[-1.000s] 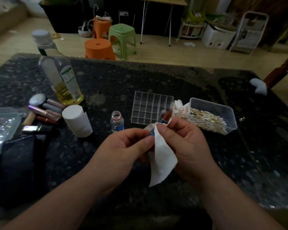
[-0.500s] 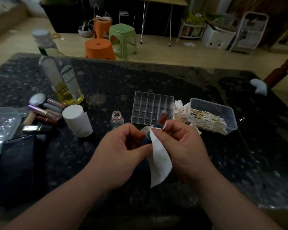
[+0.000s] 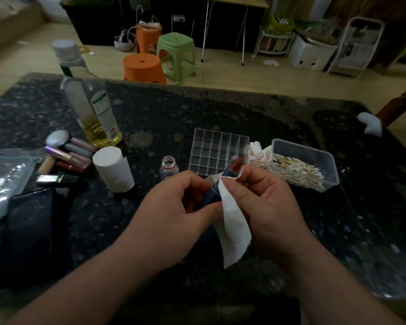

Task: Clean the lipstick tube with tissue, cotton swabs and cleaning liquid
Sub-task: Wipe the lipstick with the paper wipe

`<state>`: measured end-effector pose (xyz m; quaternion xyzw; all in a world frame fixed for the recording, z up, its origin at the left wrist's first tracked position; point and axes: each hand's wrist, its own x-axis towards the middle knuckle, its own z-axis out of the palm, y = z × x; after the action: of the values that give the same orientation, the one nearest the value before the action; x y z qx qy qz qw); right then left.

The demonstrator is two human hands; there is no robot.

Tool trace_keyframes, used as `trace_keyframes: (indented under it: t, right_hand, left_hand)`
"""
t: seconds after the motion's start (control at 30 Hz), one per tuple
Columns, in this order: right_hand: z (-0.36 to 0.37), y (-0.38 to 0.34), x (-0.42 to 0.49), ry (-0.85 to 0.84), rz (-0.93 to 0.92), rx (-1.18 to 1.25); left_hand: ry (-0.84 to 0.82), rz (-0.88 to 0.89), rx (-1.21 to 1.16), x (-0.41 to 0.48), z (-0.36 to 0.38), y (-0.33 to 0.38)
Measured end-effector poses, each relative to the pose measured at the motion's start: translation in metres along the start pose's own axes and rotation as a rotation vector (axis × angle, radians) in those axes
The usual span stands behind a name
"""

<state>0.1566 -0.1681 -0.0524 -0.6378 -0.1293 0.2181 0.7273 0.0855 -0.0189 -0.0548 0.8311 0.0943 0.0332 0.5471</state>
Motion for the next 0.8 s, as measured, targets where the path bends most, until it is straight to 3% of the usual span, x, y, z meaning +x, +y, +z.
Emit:
trace_keyframes:
  t: [0.07, 0.17, 0.27, 0.47, 0.63, 0.7, 0.8]
  right_hand:
    - [-0.002, -0.003, -0.001, -0.040, 0.035, 0.017]
    - [-0.004, -0.005, -0.001, -0.065, 0.048, 0.039]
    - [-0.002, -0.005, -0.001, -0.052, 0.049, 0.039]
    - [0.004, -0.003, -0.002, -0.002, 0.000, -0.053]
    - [0.002, 0.000, 0.000, -0.009, -0.001, -0.071]
    - [0.000, 0.000, 0.001, -0.026, 0.019, -0.026]
    - [-0.001, -0.003, 0.000, -0.061, 0.047, 0.066]
  left_hand:
    - [-0.213, -0.066, -0.159, 0.004, -0.009, -0.003]
    - [-0.278, -0.061, -0.263, 0.005, -0.016, -0.005]
    - [-0.239, -0.020, -0.189, 0.004, -0.016, -0.003]
    - [0.044, 0.017, -0.051, -0.002, -0.004, 0.002]
    - [0.044, -0.015, -0.046, 0.000, -0.004, -0.002]
    - [-0.020, -0.104, -0.207, 0.003, -0.005, -0.003]
    - [-0.252, -0.245, -0.526, 0.009, -0.010, -0.008]
